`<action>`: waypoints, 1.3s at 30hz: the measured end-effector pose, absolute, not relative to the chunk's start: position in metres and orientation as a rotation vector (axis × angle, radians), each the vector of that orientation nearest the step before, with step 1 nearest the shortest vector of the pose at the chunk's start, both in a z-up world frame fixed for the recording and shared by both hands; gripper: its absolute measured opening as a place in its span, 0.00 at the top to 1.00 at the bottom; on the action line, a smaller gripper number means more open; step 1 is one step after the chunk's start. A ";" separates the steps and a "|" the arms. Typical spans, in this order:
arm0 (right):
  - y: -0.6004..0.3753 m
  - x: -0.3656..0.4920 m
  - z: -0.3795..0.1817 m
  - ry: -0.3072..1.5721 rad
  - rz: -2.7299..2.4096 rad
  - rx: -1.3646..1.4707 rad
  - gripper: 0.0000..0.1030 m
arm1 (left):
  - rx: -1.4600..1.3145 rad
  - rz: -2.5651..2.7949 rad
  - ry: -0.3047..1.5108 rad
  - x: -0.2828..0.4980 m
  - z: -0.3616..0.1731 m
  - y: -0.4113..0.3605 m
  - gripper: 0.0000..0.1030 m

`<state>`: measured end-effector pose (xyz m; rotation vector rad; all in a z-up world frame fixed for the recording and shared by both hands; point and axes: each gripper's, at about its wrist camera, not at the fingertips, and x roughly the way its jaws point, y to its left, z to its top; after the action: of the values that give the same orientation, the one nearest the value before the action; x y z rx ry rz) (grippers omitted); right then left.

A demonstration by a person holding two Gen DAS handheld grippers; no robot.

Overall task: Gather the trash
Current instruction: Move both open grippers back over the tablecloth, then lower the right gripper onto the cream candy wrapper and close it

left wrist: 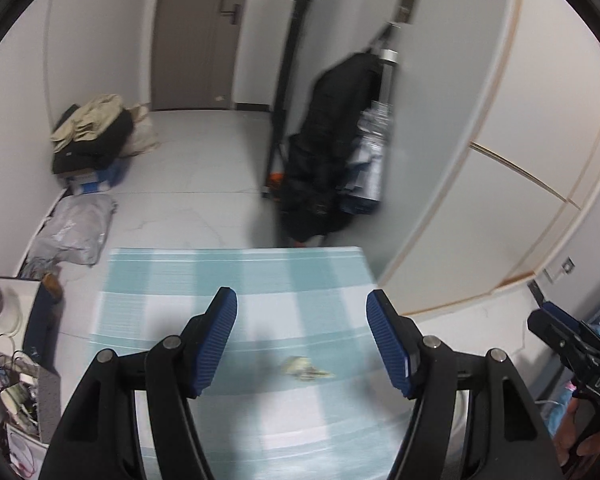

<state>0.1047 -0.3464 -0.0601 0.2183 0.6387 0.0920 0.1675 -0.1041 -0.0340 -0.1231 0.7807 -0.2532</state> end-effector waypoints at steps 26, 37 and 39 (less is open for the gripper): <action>-0.176 0.225 -0.210 1.093 0.415 -0.187 0.50 | -0.248 -0.100 0.911 0.203 -0.093 0.014 0.38; -0.182 0.240 -0.228 1.146 0.427 -0.138 0.82 | -0.214 -0.132 0.992 0.212 -0.110 0.008 0.38; -0.184 0.238 -0.226 1.135 0.427 -0.153 0.85 | -0.182 -0.134 1.007 0.215 -0.114 0.004 0.38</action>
<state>0.2377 -0.1841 -0.2258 -0.1529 1.1350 0.4268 0.2146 0.0041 -0.1137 -0.1819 1.0069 -0.1341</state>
